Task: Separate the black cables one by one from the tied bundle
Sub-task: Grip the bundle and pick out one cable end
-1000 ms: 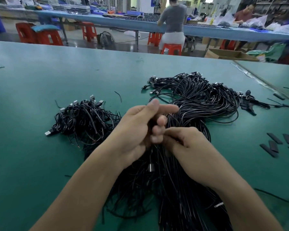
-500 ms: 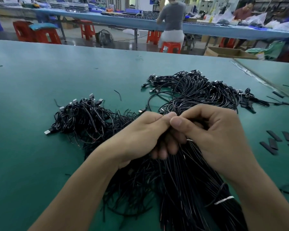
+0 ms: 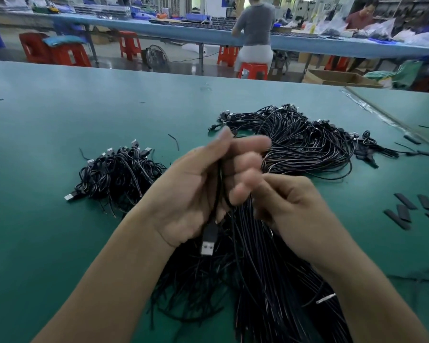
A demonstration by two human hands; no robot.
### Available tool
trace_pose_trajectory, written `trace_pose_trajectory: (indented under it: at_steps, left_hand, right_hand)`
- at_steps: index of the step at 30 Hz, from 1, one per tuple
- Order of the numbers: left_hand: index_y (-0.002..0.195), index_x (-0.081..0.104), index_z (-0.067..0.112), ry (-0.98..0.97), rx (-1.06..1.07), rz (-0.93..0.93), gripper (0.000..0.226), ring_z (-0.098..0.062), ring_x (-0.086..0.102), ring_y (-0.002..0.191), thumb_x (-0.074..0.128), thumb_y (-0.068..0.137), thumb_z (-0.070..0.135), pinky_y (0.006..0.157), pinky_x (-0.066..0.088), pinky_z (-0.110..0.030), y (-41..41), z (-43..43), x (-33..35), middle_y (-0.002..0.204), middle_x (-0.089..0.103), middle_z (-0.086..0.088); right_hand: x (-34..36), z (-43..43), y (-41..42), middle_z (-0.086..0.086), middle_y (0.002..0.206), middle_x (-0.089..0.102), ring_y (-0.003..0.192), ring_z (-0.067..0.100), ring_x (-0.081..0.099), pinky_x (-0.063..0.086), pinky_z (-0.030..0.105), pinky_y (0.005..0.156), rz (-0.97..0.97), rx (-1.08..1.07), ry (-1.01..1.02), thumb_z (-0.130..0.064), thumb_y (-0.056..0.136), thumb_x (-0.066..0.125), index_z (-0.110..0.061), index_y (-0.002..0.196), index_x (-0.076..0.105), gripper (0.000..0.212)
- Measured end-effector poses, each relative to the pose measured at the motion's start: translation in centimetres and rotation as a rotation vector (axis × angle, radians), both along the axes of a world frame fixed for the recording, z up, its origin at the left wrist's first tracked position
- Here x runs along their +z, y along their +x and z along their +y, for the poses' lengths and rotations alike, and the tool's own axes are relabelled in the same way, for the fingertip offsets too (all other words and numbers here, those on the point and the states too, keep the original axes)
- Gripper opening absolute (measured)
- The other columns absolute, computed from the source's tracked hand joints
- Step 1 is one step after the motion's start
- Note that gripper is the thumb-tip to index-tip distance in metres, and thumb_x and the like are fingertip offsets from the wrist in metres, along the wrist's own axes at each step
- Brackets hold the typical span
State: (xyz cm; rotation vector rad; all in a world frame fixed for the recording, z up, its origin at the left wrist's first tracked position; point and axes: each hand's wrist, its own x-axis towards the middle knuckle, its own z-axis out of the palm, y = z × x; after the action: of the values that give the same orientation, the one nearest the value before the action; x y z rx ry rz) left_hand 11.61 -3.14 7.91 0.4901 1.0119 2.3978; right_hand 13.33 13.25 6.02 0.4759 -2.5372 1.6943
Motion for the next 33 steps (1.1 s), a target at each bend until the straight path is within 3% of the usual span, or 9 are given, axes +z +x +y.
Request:
trace_pose_trajectory:
  at_steps: [4, 8, 10, 13, 17, 21, 24, 29, 33]
  left_hand:
    - [0.105, 0.072, 0.001, 0.003, 0.276, 0.002, 0.043, -0.023, 0.075, 0.095, 0.045, 0.094, 0.033, 0.074, 0.061, -0.030, -1.1, 0.3, -1.0, 0.104, 0.075, -0.015]
    - [0.113, 0.069, 0.011, -0.231, 0.566, 0.161, 0.035, -0.018, 0.068, 0.114, 0.047, 0.099, 0.035, 0.096, 0.055, -0.030, -1.4, 0.5, -1.7, 0.117, 0.073, -0.007]
    - [0.103, 0.072, 0.025, -0.569, 0.682, 0.353, 0.026, -0.006, 0.069, 0.107, 0.046, 0.103, 0.032, 0.096, 0.053, -0.022, -1.1, 0.7, -1.9, 0.110, 0.075, 0.005]
    - [0.064, 0.071, 0.028, -0.909, 0.466, 0.410, 0.047, -0.001, 0.062, 0.058, 0.047, 0.104, 0.035, 0.057, 0.050, -0.016, -0.3, 0.9, -1.7, 0.063, 0.068, 0.012]
    - [0.062, 0.072, 0.016, -0.736, 0.052, 0.194, 0.059, -0.018, 0.068, 0.054, 0.040, 0.105, 0.042, 0.050, 0.052, -0.022, 0.5, 0.5, -0.6, 0.062, 0.070, -0.008]
    - [0.065, 0.070, 0.015, -0.547, -0.061, 0.106, 0.051, -0.005, 0.043, 0.030, 0.043, 0.098, 0.044, 0.038, 0.045, -0.019, 0.5, -0.2, 0.0, 0.039, 0.044, 0.007]
    - [0.068, 0.065, 0.016, -0.248, -0.141, 0.016, 0.045, 0.002, 0.038, 0.030, 0.043, 0.098, 0.040, 0.038, 0.045, -0.017, 0.3, -0.7, 0.6, 0.036, 0.037, 0.013]
    - [0.085, 0.080, 0.007, 0.099, 0.112, -0.008, 0.041, -0.005, 0.068, 0.058, 0.048, 0.093, 0.032, 0.059, 0.059, -0.022, -0.1, -0.4, 0.6, 0.064, 0.069, 0.006]
    - [0.108, 0.071, 0.003, -0.109, 0.404, 0.139, 0.036, -0.023, 0.074, 0.097, 0.051, 0.092, 0.028, 0.081, 0.060, -0.030, -0.9, 0.1, -0.7, 0.101, 0.076, -0.012]
  right_hand:
    - [0.0, -0.2, 0.3, -0.010, 0.050, 0.043, 0.045, 0.004, 0.034, 0.030, 0.025, 0.042, 0.017, 0.088, 0.216, -0.037, 0.100, 0.052, -0.012, 0.072, 0.055, 0.038]
    - [0.6, -0.3, 0.9, -0.011, 0.048, 0.041, 0.045, 0.008, 0.034, 0.032, 0.034, 0.043, 0.052, 0.119, 0.232, -0.035, 0.099, 0.054, -0.014, 0.077, 0.062, 0.031]
    - [0.9, -0.5, 1.1, -0.010, 0.051, 0.044, 0.046, 0.011, 0.038, 0.035, 0.033, 0.044, 0.113, 0.144, 0.214, -0.035, 0.099, 0.055, -0.017, 0.072, 0.059, 0.033]
    - [1.3, -0.2, 1.0, -0.007, 0.060, 0.061, 0.056, 0.017, 0.057, 0.049, 0.035, 0.055, 0.196, 0.091, 0.149, -0.038, 0.093, 0.057, -0.020, 0.072, 0.066, 0.029]
    - [1.4, 0.8, 0.5, 0.002, 0.055, 0.063, 0.049, 0.010, 0.058, 0.046, 0.023, 0.052, 0.192, 0.024, -0.102, -0.030, 0.084, 0.076, -0.017, 0.071, 0.069, 0.020]
    - [0.9, 0.8, 0.0, 0.018, 0.057, 0.052, 0.050, 0.017, 0.040, 0.031, 0.036, 0.045, 0.233, -0.154, -0.162, -0.042, 0.075, 0.080, -0.016, 0.075, 0.067, 0.029]
    - [0.7, 0.4, -0.1, 0.004, 0.052, 0.042, 0.049, 0.012, 0.033, 0.025, 0.031, 0.044, 0.183, -0.146, -0.202, -0.049, 0.082, 0.068, -0.025, 0.082, 0.072, 0.025]
    - [0.2, -0.3, 0.3, -0.006, 0.050, 0.045, 0.047, 0.006, 0.035, 0.030, 0.027, 0.045, 0.041, -0.031, 0.059, -0.041, 0.094, 0.060, -0.037, 0.083, 0.074, 0.018]
    - [0.3, -1.1, 1.0, -0.009, 0.043, 0.041, 0.040, 0.003, 0.031, 0.029, 0.021, 0.038, 0.049, 0.044, 0.207, -0.035, 0.098, 0.058, -0.023, 0.086, 0.072, 0.022]
